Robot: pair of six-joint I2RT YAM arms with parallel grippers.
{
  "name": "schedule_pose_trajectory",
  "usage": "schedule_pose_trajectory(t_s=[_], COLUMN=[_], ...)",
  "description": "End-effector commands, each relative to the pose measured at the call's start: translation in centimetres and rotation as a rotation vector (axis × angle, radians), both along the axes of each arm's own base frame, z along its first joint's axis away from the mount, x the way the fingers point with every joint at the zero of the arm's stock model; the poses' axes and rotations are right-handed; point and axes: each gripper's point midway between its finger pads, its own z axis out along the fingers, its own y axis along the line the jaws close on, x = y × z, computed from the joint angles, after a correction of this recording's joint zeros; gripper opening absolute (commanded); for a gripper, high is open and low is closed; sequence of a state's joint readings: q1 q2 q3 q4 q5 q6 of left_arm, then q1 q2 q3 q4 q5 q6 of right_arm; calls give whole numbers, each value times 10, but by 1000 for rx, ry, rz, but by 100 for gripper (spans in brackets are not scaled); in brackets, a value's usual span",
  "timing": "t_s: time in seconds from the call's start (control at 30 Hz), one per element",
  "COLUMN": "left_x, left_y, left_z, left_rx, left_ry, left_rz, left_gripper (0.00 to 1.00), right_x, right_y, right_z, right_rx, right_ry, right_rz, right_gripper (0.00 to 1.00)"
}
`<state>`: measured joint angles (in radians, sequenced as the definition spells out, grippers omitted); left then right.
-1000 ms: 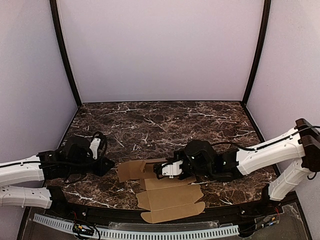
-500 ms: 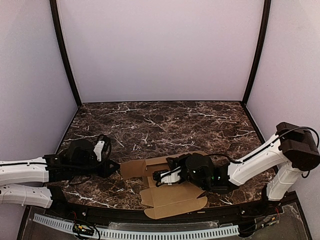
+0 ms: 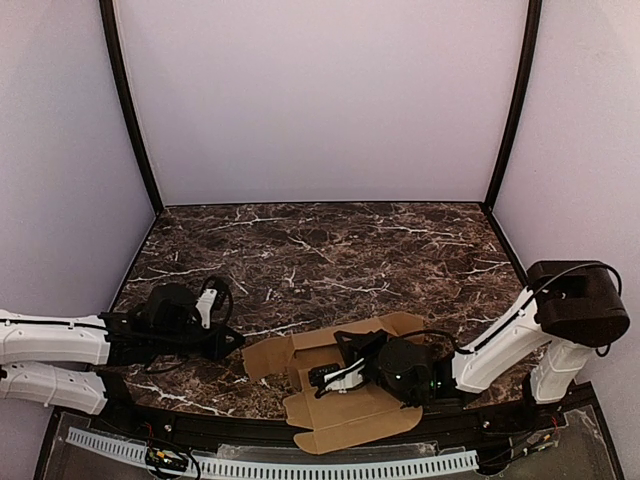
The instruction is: Fold the paper box
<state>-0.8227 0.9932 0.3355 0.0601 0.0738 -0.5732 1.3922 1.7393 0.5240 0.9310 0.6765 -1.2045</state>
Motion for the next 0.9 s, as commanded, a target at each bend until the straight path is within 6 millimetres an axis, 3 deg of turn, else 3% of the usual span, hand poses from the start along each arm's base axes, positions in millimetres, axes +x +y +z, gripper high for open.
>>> schedule_pose_trajectory(t_s=[0.0,0.37,0.63,0.87], left_x=[-4,-27,-39,-47], left_y=[-7,-37,-58,-70], left_z=[-5,-9,10,2], left_rx=[-30,-128,-243,-232], left_ry=[17,113,118,145], left_rz=[-38,-217,-327,-368], left_gripper=[8,10,23,31], right_x=[-5,-5,-1,2], right_y=[0,4,6,10], right_z=[7,13,12,15], right_rx=[39,53,58,70], right_ry=[-75,-93,-91,-93], right_rz=[-12,-4,-19,-25], right_gripper=[0,0,0,0])
